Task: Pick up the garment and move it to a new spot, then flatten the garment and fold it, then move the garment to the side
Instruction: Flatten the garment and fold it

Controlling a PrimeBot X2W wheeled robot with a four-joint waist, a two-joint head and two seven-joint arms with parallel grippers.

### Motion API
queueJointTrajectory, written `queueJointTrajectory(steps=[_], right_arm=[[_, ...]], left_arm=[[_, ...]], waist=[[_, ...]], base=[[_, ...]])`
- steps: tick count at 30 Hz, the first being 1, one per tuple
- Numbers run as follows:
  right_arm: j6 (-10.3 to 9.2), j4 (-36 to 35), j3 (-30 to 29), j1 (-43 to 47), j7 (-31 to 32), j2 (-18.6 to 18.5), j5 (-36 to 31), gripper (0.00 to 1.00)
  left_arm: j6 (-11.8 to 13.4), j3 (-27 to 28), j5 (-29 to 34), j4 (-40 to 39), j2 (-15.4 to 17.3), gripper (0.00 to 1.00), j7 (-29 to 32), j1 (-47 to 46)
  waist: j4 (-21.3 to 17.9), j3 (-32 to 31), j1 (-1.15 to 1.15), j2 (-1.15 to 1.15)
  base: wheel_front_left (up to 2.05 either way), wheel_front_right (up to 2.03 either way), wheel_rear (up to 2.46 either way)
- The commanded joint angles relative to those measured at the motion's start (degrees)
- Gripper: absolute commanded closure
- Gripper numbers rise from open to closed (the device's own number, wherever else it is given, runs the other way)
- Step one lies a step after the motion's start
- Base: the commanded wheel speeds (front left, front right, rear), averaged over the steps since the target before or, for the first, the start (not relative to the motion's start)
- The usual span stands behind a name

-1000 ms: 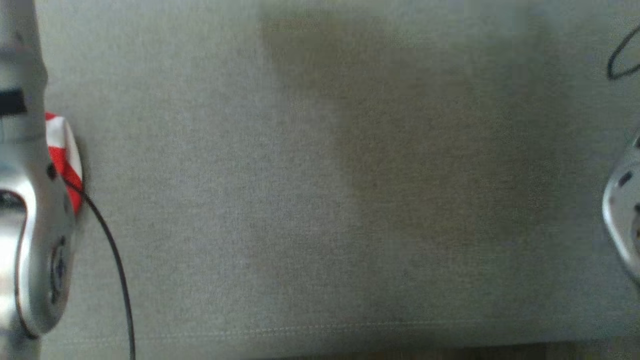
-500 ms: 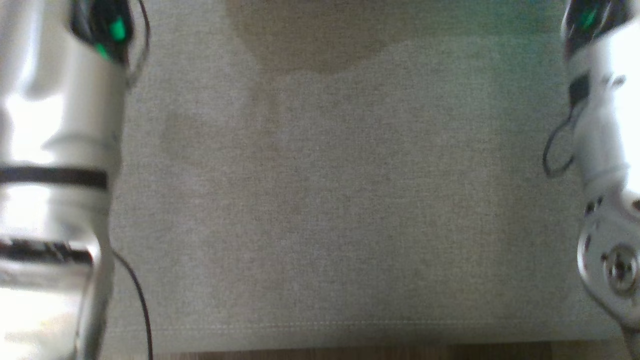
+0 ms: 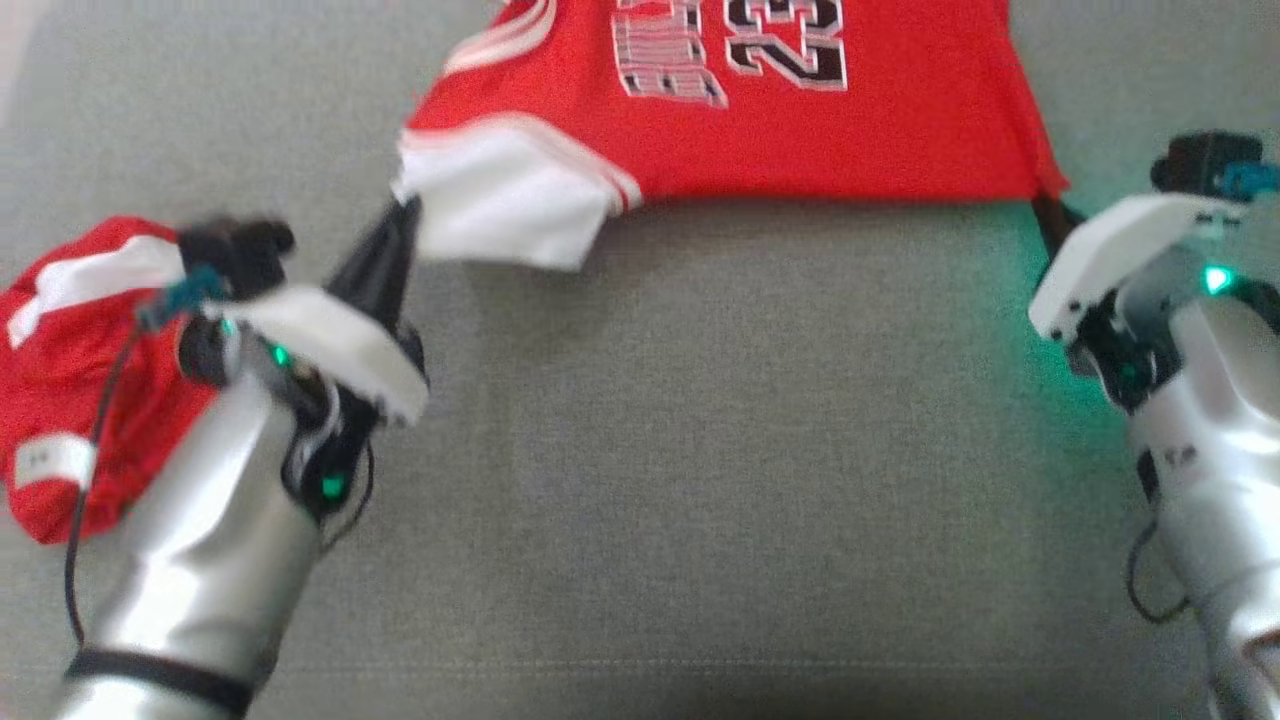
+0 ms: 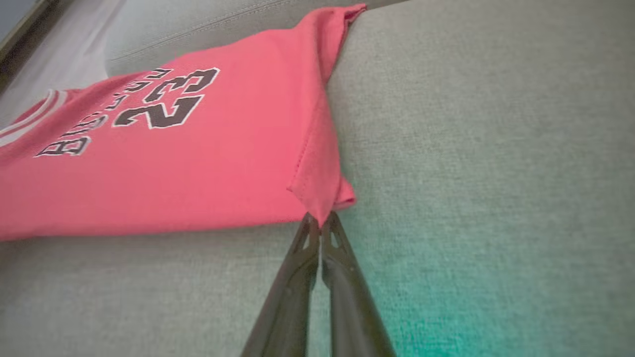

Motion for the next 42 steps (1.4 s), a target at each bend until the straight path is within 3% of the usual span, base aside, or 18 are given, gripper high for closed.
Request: queueJointTrajectory(steps=[1, 6, 14, 21, 32, 42], right_arm=[[-0.04, -3.8, 2.8, 2.0, 1.2, -1.3, 2.1, 1.00], [-0.04, -10.0, 11.1, 8.7, 3.7, -7.1, 3.3, 1.00], [-0.04, -17.6, 17.8, 13.3, 4.2, -13.3, 6.1, 1.00], [-0.04, -19.1, 22.5, 16.5, 6.9, -18.1, 6.3, 1.00], [-0.04, -21.4, 21.9, 24.8, 18.7, -21.7, 15.2, 1.00], [-0.04, -27.0, 15.6, 34.2, 33.0, -22.0, 20.5, 1.00]], left_arm=[[-0.3, 0.6, -0.7, -3.8, 3.9, 1.00, 0.5, 0.6], [-0.3, -1.9, -1.1, -9.7, 7.1, 1.00, 2.9, 6.4], [1.3, -2.9, -1.5, -16.9, 10.4, 1.00, 5.9, 12.3], [2.1, -4.8, -1.2, -21.0, 11.5, 1.00, 7.9, 15.7], [1.0, -9.5, -1.3, -27.7, 16.2, 1.00, 13.7, 21.0], [1.8, -10.8, -3.9, -35.9, 21.9, 1.00, 20.8, 24.9]], waist=[[0.6, -2.6, 0.00, 0.00], [1.6, -5.4, 0.00, 0.00], [2.7, -9.2, 0.00, 0.00], [3.7, -12.7, 0.00, 0.00], [3.6, -16.9, 0.00, 0.00], [2.8, -17.9, 0.00, 0.00]], base=[[0.00, 0.00, 0.00], [0.00, 0.00, 0.00], [0.00, 0.00, 0.00], [0.00, 0.00, 0.00], [0.00, 0.00, 0.00], [0.00, 0.00, 0.00]])
